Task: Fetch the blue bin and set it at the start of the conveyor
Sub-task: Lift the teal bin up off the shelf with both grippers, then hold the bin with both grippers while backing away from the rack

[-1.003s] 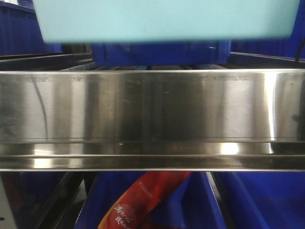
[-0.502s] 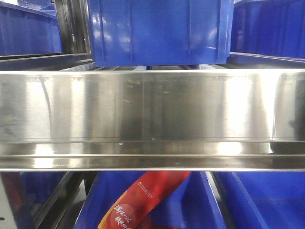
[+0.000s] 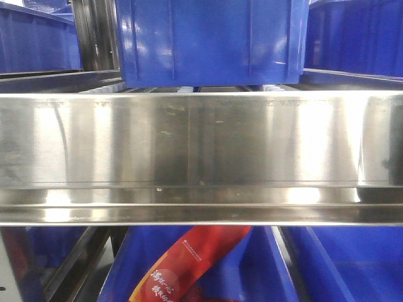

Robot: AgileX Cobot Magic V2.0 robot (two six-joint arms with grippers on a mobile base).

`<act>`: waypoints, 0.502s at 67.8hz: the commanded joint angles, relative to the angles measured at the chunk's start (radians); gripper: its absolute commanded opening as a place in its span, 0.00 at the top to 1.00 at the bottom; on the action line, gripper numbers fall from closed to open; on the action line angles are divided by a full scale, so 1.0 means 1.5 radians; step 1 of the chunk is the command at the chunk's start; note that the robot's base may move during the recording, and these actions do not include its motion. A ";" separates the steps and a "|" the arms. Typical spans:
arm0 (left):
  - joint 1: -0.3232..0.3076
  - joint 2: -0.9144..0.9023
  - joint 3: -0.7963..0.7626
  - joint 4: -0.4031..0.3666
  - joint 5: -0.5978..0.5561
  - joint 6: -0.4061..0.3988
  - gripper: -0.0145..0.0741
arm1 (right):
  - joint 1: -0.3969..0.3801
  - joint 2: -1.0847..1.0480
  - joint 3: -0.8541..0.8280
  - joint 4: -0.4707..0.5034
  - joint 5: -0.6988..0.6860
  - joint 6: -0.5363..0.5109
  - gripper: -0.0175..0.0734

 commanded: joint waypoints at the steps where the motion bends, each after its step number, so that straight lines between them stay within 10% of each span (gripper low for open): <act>1: -0.005 -0.010 -0.007 -0.013 -0.027 0.007 0.96 | 0.001 -0.008 -0.004 0.005 -0.033 -0.011 0.97; 34: -0.005 -0.010 -0.007 -0.011 -0.027 0.007 0.96 | 0.001 -0.008 -0.004 0.005 -0.033 -0.011 0.97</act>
